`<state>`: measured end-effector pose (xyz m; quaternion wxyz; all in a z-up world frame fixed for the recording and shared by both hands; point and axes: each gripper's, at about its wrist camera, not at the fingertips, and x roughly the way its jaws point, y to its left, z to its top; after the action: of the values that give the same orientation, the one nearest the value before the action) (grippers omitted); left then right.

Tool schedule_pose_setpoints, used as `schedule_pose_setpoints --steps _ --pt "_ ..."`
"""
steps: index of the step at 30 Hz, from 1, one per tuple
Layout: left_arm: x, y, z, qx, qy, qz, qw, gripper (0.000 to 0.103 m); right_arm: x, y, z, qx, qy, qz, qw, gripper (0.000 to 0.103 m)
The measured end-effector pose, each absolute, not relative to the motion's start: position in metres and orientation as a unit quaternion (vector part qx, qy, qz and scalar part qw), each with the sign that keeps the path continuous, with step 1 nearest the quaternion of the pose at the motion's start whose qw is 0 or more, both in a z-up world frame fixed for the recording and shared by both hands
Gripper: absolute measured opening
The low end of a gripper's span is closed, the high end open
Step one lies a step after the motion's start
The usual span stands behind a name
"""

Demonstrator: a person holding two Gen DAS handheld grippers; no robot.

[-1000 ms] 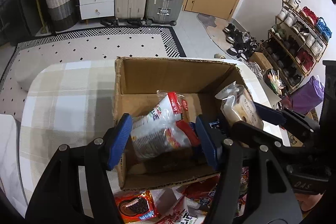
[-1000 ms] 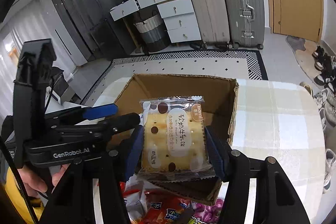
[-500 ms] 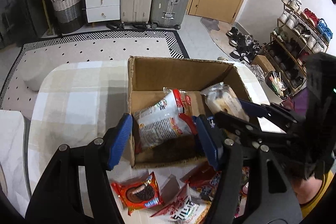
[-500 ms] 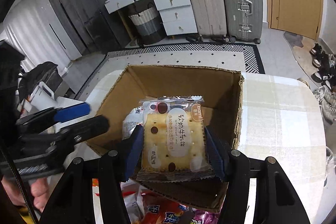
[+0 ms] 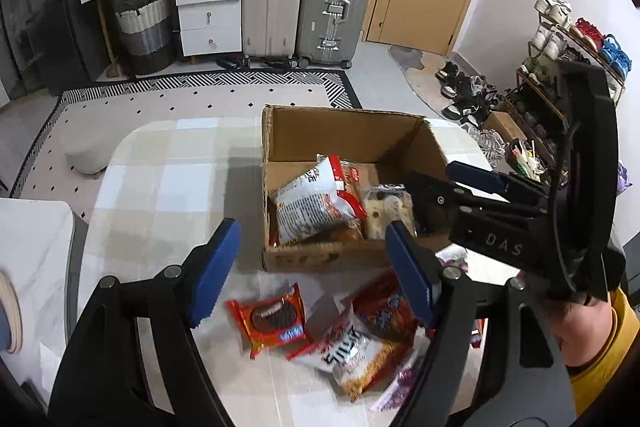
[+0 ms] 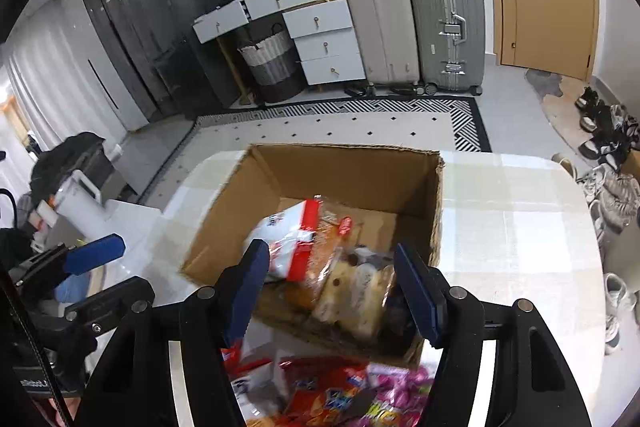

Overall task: Organize snacks
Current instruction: 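Open both grippers to drop the snacks into the box and withdraw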

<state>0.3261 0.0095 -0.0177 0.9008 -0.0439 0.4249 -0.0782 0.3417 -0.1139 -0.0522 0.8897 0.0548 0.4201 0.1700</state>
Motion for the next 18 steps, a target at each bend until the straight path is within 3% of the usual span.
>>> schedule_pose_setpoints --steps 11,12,14,18 --pt "0.263 0.005 0.016 -0.039 0.409 -0.067 0.909 0.078 0.279 -0.118 -0.002 0.042 0.376 0.187 0.907 0.067" --pt "0.257 0.004 0.02 -0.039 0.406 -0.068 0.91 0.079 0.268 -0.119 0.008 0.043 0.365 0.19 0.91 0.068" --pt "0.246 0.001 0.029 -0.04 0.399 -0.069 0.913 0.08 0.252 -0.12 0.021 0.048 0.35 0.197 0.915 0.082" --pt "0.219 0.0 0.051 -0.042 0.38 -0.068 0.922 0.082 0.208 -0.12 0.05 0.044 0.314 0.208 0.925 0.084"
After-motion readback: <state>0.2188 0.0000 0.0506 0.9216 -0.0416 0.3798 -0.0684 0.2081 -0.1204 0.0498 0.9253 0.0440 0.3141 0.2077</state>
